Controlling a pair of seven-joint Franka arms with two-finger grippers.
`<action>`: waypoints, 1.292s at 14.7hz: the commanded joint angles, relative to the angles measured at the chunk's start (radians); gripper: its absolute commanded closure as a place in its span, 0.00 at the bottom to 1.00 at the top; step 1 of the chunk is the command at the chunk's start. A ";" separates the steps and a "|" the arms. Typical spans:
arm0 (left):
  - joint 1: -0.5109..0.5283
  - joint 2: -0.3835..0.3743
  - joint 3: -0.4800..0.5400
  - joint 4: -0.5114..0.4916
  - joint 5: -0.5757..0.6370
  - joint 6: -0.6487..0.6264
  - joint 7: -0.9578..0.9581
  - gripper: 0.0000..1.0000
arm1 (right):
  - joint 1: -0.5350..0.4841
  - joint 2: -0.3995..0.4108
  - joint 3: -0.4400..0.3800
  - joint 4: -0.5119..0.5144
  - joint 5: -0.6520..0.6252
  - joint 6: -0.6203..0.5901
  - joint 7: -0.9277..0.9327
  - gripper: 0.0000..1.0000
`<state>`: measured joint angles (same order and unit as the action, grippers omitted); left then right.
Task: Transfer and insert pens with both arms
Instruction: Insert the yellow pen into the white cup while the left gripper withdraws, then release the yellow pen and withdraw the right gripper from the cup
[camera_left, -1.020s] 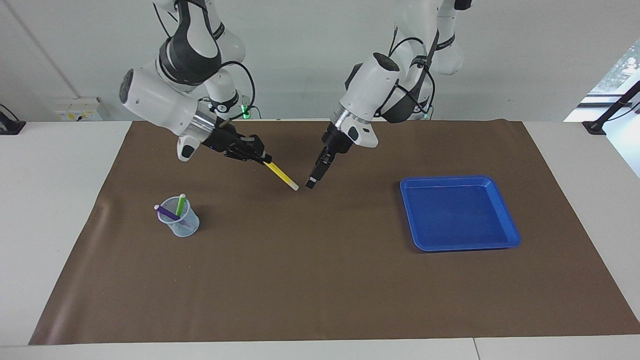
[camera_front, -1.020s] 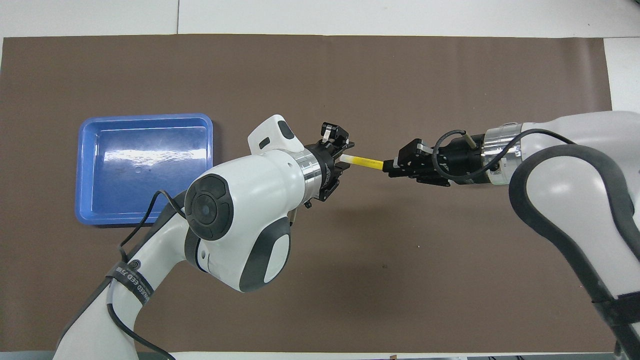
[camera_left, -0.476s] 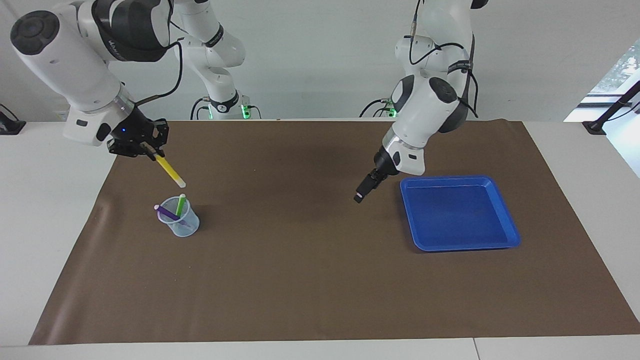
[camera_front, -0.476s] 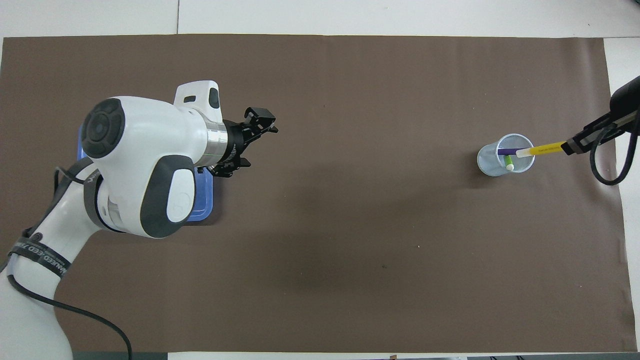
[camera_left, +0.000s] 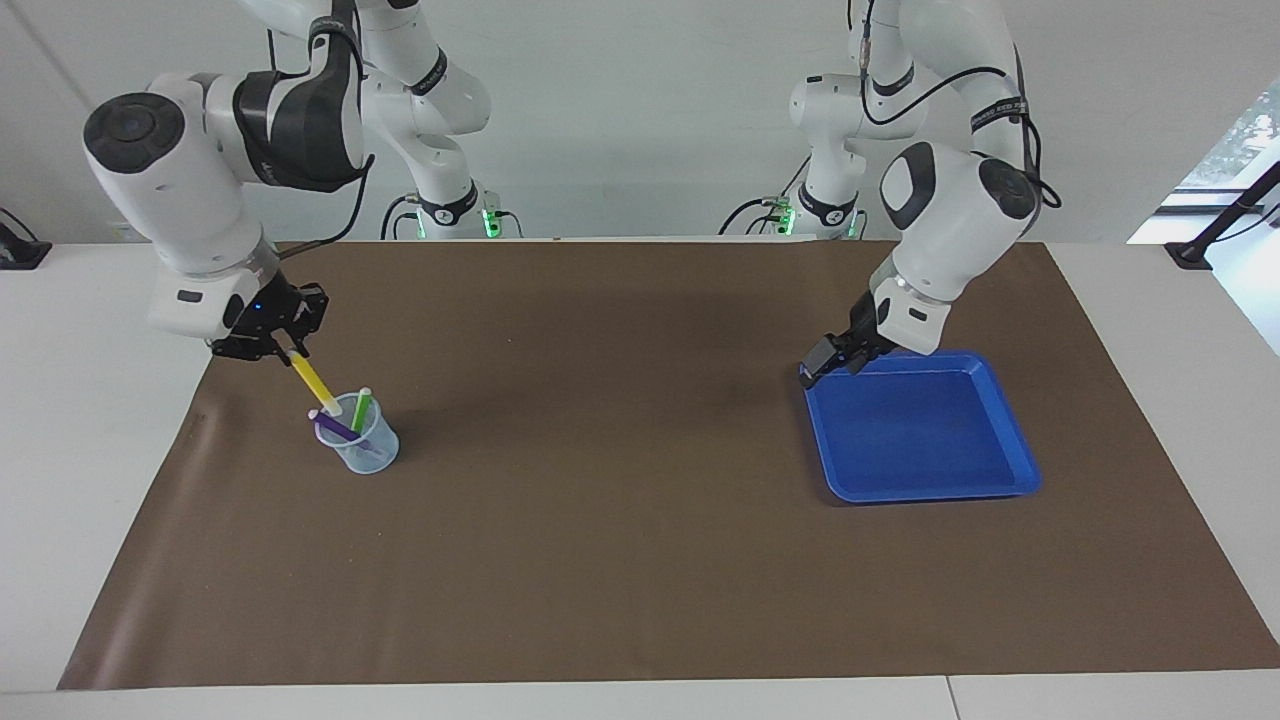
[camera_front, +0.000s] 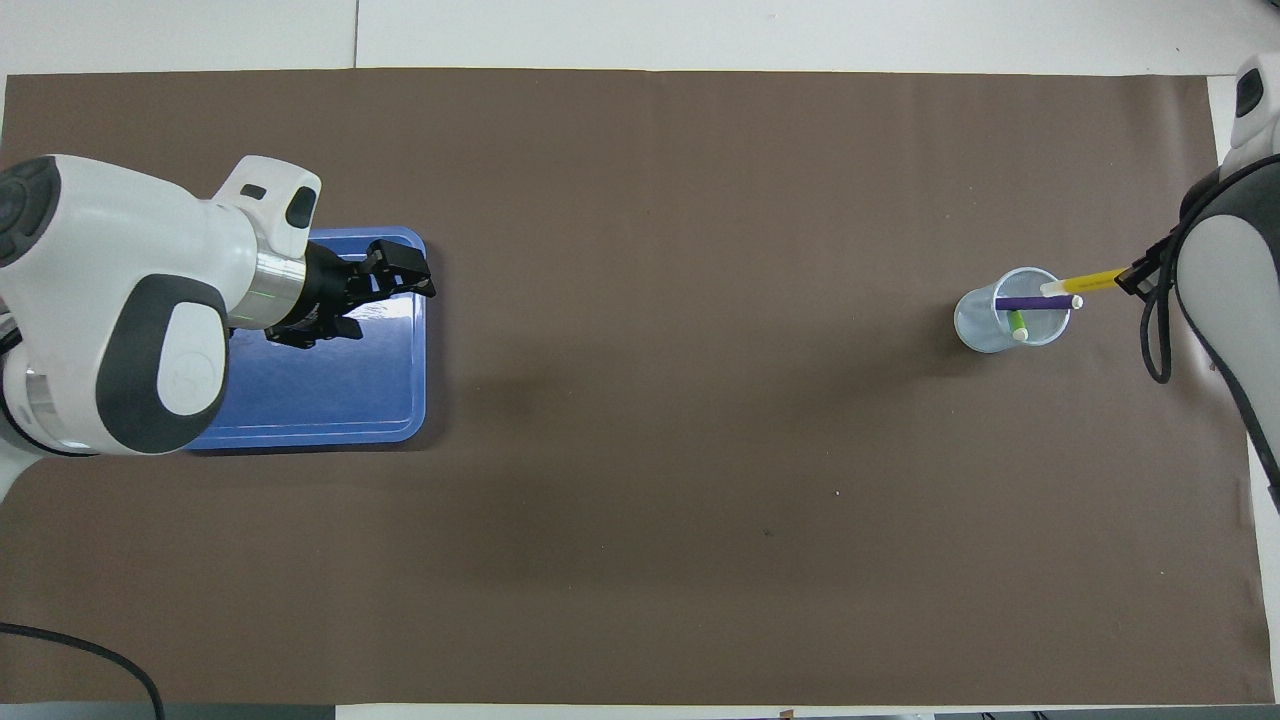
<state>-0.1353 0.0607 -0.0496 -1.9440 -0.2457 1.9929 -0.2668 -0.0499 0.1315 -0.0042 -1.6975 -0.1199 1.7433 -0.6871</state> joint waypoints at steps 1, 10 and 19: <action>0.087 -0.053 -0.010 -0.027 0.036 -0.071 0.171 0.00 | -0.021 -0.073 0.007 -0.110 -0.018 0.044 -0.040 1.00; 0.183 -0.139 -0.012 0.132 0.146 -0.282 0.317 0.00 | -0.038 -0.098 0.006 -0.191 -0.010 0.107 -0.048 1.00; 0.172 -0.036 -0.013 0.417 0.180 -0.492 0.319 0.00 | -0.039 -0.066 0.006 -0.102 0.063 0.093 -0.025 0.00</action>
<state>0.0402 -0.0325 -0.0590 -1.6141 -0.0915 1.5633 0.0395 -0.0708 0.0608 -0.0079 -1.8514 -0.0834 1.8509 -0.7108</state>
